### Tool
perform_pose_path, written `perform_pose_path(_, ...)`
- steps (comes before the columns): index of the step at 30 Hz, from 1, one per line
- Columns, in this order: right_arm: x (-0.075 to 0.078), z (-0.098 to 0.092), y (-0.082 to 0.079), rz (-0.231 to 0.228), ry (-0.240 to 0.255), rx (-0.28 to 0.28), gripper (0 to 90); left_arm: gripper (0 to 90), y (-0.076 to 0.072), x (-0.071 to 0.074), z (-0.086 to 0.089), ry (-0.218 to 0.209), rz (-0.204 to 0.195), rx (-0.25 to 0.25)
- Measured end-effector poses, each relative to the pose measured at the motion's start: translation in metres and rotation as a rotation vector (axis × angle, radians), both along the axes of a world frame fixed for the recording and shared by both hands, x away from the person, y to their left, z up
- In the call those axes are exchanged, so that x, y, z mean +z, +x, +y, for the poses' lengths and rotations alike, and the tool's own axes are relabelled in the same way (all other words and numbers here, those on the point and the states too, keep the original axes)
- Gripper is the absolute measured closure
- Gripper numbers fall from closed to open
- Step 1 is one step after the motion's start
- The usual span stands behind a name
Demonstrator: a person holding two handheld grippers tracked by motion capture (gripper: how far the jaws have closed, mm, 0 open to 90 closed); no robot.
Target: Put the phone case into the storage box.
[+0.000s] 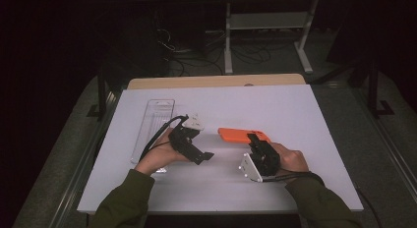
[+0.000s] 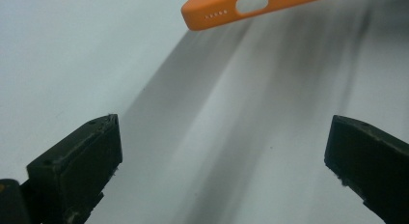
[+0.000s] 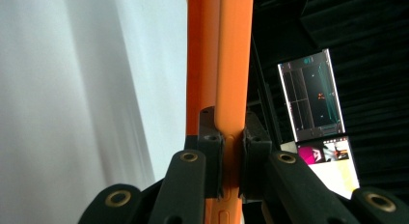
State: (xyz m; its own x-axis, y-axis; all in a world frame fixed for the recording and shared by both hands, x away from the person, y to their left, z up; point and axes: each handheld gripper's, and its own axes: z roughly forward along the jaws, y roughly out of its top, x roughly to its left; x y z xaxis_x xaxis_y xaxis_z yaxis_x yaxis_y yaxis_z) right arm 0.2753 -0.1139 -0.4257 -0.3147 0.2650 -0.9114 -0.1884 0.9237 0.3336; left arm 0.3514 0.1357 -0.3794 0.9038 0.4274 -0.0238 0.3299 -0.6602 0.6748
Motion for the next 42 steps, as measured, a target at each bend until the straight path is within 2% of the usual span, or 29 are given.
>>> perform_pose_path(2, 0.002, -0.001, 0.001, 0.008, 0.006, 0.004, 80.9, 0.0, 0.0, 0.0, 0.0, -0.004, -0.001, 0.007)
perform_pose_path(3, 0.001, 0.0, 0.001, 0.019, 0.04, -0.004, 80.9, 0.0, 0.0, -0.001, 0.0, -0.004, -0.001, 0.008)
perform_pose_path(7, 0.003, -0.004, 0.005, 0.049, 0.056, -0.007, 80.9, 0.0, 0.0, -0.001, 0.0, -0.011, 0.005, 0.015)
perform_pose_path(8, 0.003, -0.005, 0.005, 0.062, 0.073, -0.019, 80.9, 0.0, 0.0, -0.001, 0.0, -0.014, 0.007, 0.017)
perform_pose_path(10, 0.004, -0.006, 0.006, 0.071, 0.079, -0.021, 80.9, 0.0, 0.0, -0.001, 0.0, -0.012, -0.002, 0.012)
perform_pose_path(12, 0.004, -0.007, 0.006, 0.071, 0.106, -0.028, 80.9, 0.0, 0.0, -0.002, 0.0, -0.016, 0.001, 0.017)
perform_pose_path(20, 0.007, -0.01, 0.009, 0.113, 0.142, -0.034, 80.9, 0.0, 0.001, -0.001, 0.0, -0.017, -0.006, 0.017)
perform_pose_path(21, 0.008, -0.01, 0.01, 0.129, 0.163, -0.036, 80.9, 0.0, 0.001, -0.001, 0.0, -0.019, -0.009, 0.019)
perform_pose_path(22, 0.008, -0.009, 0.009, 0.167, 0.201, -0.053, 80.9, 0.0, 0.001, -0.001, 0.0, -0.025, -0.011, 0.025)
perform_pose_path(24, 0.009, -0.009, 0.01, 0.191, 0.262, -0.059, 80.9, 0.0, 0.002, 0.0, 0.001, -0.016, -0.019, 0.023)
perform_pose_path(30, 0.012, -0.013, 0.014, 0.277, 0.339, -0.069, 80.8, 0.0, 0.003, 0.002, 0.002, -0.017, -0.025, 0.037)
perform_pose_path(31, 0.013, -0.014, 0.014, 0.293, 0.365, -0.074, 80.8, 0.0, 0.003, 0.002, 0.003, -0.018, -0.021, 0.037)
perform_pose_path(35, 0.016, -0.017, 0.018, 0.344, 0.401, -0.08, 80.8, 0.0, 0.003, 0.002, 0.003, -0.026, -0.029, 0.053)
perform_pose_path(36, 0.015, -0.016, 0.018, 0.37, 0.449, -0.092, 80.8, 0.0, 0.004, 0.002, 0.003, -0.029, -0.029, 0.056)
perform_pose_path(37, 0.016, -0.017, 0.019, 0.375, 0.443, -0.092, 80.8, 0.0, 0.003, 0.003, 0.003, -0.036, -0.031, 0.065)
perform_pose_path(38, 0.016, -0.017, 0.02, 0.391, 0.458, -0.097, 80.8, 0.0, 0.004, 0.003, 0.004, -0.038, -0.036, 0.069)
perform_pose_path(39, 0.016, -0.017, 0.02, 0.415, 0.497, -0.107, 80.8, 0.0, 0.004, 0.003, 0.004, -0.053, -0.027, 0.081)
perform_pose_path(42, 0.018, -0.018, 0.022, 0.474, 0.566, -0.127, 80.7, 0.0, 0.004, 0.004, 0.004, -0.061, -0.039, 0.102)
